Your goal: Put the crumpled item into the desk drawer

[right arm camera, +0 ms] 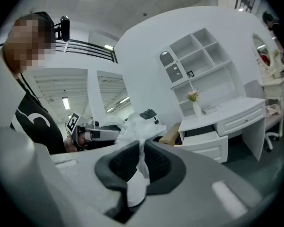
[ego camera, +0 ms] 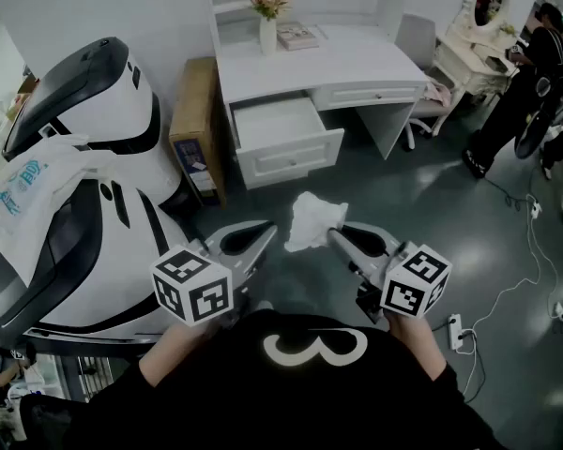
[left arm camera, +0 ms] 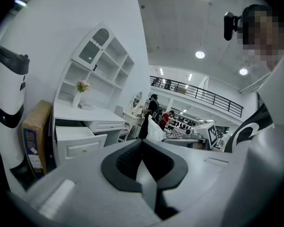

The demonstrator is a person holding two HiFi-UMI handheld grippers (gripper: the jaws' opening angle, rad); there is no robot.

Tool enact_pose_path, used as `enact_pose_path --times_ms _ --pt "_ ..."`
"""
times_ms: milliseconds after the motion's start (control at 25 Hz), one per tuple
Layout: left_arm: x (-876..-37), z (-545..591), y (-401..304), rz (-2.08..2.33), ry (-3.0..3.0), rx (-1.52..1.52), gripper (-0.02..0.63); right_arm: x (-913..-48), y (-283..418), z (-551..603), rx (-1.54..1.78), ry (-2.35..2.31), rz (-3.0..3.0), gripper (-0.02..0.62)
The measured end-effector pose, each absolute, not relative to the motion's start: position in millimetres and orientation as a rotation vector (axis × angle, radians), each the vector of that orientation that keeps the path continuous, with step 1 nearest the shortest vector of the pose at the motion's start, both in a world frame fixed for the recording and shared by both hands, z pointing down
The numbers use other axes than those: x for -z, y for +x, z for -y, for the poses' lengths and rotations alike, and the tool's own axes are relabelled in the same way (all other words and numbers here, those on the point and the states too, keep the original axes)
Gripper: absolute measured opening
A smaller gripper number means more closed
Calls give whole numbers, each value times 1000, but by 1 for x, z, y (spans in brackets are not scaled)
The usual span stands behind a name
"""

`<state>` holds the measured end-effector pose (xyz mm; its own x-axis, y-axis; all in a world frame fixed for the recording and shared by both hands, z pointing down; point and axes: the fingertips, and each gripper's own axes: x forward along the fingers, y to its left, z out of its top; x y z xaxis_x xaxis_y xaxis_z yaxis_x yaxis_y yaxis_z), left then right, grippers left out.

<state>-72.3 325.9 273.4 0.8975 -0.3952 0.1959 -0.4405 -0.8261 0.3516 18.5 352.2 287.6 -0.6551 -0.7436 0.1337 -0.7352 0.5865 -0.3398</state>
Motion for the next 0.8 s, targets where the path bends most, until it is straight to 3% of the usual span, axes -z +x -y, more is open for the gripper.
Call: enact_pose_path --times_ms 800 --pt "-266 -313 -79 612 2663 -103 8 -283 29 -340 615 -1380 -2696 35"
